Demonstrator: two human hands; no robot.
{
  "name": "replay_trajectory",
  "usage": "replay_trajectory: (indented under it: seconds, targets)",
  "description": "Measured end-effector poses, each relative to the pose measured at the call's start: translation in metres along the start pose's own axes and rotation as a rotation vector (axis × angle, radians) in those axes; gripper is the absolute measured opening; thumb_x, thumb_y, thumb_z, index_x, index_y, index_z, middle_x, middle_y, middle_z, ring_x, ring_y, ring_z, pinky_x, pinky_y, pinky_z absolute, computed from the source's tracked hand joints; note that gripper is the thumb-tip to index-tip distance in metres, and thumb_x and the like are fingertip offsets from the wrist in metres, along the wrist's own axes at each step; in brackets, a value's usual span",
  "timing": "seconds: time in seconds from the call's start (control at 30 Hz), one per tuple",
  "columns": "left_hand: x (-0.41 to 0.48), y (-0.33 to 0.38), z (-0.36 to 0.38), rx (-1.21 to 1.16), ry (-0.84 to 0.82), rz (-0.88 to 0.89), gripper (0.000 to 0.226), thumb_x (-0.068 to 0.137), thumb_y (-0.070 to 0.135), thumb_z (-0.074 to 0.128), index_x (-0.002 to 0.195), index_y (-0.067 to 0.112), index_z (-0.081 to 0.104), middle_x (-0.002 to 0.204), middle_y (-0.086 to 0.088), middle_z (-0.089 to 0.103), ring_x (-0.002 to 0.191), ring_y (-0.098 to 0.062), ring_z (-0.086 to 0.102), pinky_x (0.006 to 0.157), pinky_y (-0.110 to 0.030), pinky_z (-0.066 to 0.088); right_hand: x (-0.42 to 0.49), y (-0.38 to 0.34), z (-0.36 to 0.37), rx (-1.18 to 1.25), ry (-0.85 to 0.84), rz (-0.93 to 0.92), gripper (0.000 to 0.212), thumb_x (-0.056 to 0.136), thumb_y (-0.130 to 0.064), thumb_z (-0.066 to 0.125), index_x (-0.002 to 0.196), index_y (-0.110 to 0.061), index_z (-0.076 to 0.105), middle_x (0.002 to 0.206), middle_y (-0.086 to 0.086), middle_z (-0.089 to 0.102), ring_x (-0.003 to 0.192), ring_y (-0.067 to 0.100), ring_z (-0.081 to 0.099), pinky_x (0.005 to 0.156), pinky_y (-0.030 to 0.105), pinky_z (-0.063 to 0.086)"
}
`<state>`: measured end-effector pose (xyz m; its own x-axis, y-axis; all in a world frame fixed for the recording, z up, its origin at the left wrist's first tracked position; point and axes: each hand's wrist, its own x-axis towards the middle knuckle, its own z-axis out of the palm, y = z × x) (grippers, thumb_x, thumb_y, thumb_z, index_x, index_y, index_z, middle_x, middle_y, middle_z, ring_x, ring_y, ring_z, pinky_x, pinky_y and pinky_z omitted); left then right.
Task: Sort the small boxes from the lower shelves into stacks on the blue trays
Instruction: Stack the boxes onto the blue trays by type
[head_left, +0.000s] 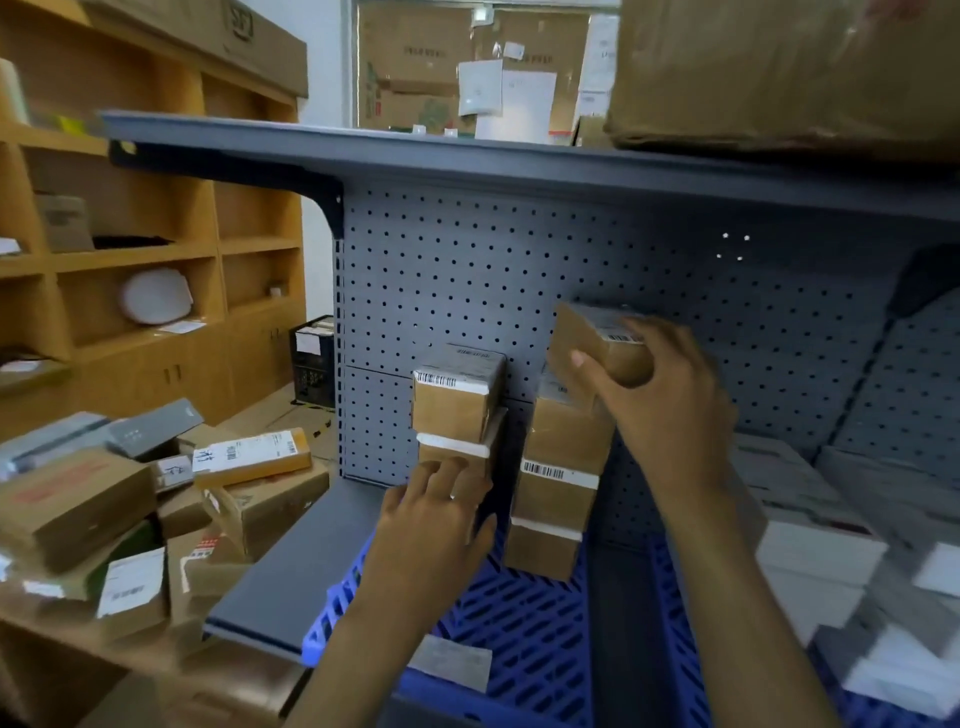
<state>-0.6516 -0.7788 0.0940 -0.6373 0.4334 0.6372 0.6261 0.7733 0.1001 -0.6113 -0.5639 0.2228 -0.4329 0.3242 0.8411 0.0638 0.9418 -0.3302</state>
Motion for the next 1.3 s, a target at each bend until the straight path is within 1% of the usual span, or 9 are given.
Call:
replay_trajectory:
  seconds: [0.13, 0.3, 0.43, 0.6, 0.73, 0.93, 1.03, 1.17, 1.3]
  targets:
    - [0.006, -0.016, 0.005, -0.041, 0.016, 0.033, 0.038, 0.091, 0.044, 0.041, 0.117, 0.024, 0.060, 0.120, 0.003, 0.062, 0.110, -0.023, 0.059, 0.078, -0.042, 0.054, 0.006, -0.014, 0.027, -0.149, -0.033, 0.027, 0.085, 0.072, -0.092, 0.050, 0.132, -0.032, 0.058, 0.139, -0.003, 0.056, 0.115, 0.033, 0.060, 0.077, 0.045, 0.055]
    - [0.003, -0.036, 0.012, -0.099, -0.056, 0.061, 0.043, 0.091, 0.047, 0.037, 0.116, 0.030, 0.068, 0.129, 0.004, 0.059, 0.117, -0.023, 0.055, 0.080, -0.040, 0.052, 0.010, -0.029, 0.049, -0.332, -0.084, 0.091, 0.095, 0.069, -0.098, 0.040, 0.134, -0.030, 0.055, 0.143, 0.005, 0.051, 0.117, 0.041, 0.056, 0.074, 0.050, 0.057]
    - [-0.001, -0.049, 0.012, -0.155, -0.070, 0.102, 0.039, 0.087, 0.048, 0.042, 0.110, 0.032, 0.070, 0.124, 0.004, 0.063, 0.112, -0.024, 0.060, 0.072, -0.040, 0.055, 0.005, -0.042, 0.055, -0.401, -0.121, 0.122, 0.101, 0.069, -0.096, 0.042, 0.139, -0.023, 0.048, 0.147, 0.011, 0.043, 0.122, 0.043, 0.051, 0.076, 0.053, 0.055]
    - [-0.006, -0.059, 0.014, -0.231, -0.088, 0.160, 0.040, 0.090, 0.050, 0.041, 0.117, 0.034, 0.067, 0.121, 0.004, 0.061, 0.112, -0.023, 0.059, 0.075, -0.041, 0.056, -0.008, -0.051, 0.039, -0.439, -0.160, 0.166, 0.094, 0.077, -0.092, 0.044, 0.148, -0.031, 0.035, 0.157, 0.009, 0.030, 0.133, 0.043, 0.043, 0.088, 0.058, 0.051]
    - [-0.008, -0.053, 0.018, -0.280, -0.089, 0.211, 0.042, 0.090, 0.048, 0.043, 0.118, 0.031, 0.069, 0.111, 0.003, 0.063, 0.103, -0.024, 0.063, 0.072, -0.042, 0.056, -0.042, -0.045, 0.011, -0.515, -0.123, 0.126, 0.083, 0.086, -0.085, 0.043, 0.152, -0.035, 0.030, 0.157, 0.007, 0.033, 0.131, 0.041, 0.046, 0.086, 0.056, 0.056]
    - [-0.013, -0.020, 0.023, -0.367, -0.157, 0.246, 0.035, 0.087, 0.039, 0.071, 0.120, 0.027, 0.068, 0.129, 0.000, 0.060, 0.118, -0.027, 0.059, 0.081, -0.048, 0.058, -0.093, -0.025, -0.028, -0.601, -0.142, 0.117, 0.074, 0.093, -0.075, 0.046, 0.152, -0.032, 0.035, 0.155, 0.004, 0.039, 0.128, 0.033, 0.051, 0.072, 0.047, 0.061]
    - [-0.018, 0.002, 0.021, -0.392, -0.185, 0.256, 0.036, 0.090, 0.040, 0.068, 0.123, 0.027, 0.066, 0.132, 0.001, 0.058, 0.120, -0.027, 0.058, 0.085, -0.050, 0.058, -0.114, -0.015, -0.047, -0.596, -0.202, 0.148, 0.072, 0.093, -0.072, 0.045, 0.151, -0.032, 0.036, 0.151, 0.003, 0.043, 0.123, 0.032, 0.055, 0.072, 0.043, 0.059]
    - [-0.033, 0.042, 0.009, -0.400, -0.234, 0.300, 0.040, 0.099, 0.044, 0.055, 0.137, 0.031, 0.057, 0.143, 0.004, 0.049, 0.131, -0.027, 0.047, 0.096, -0.050, 0.050, -0.153, 0.005, -0.080, -0.597, -0.229, 0.174, 0.062, 0.095, -0.070, 0.039, 0.142, -0.030, 0.047, 0.142, 0.000, 0.053, 0.109, 0.029, 0.063, 0.064, 0.041, 0.058]
    - [-0.053, 0.099, -0.002, -0.365, -0.242, 0.326, 0.042, 0.100, 0.045, 0.056, 0.139, 0.031, 0.058, 0.146, 0.001, 0.051, 0.132, -0.028, 0.049, 0.098, -0.052, 0.050, -0.203, 0.043, -0.127, -0.590, -0.298, 0.220, 0.055, 0.094, -0.060, 0.052, 0.141, -0.031, 0.051, 0.141, -0.003, 0.055, 0.112, 0.028, 0.063, 0.068, 0.042, 0.058]
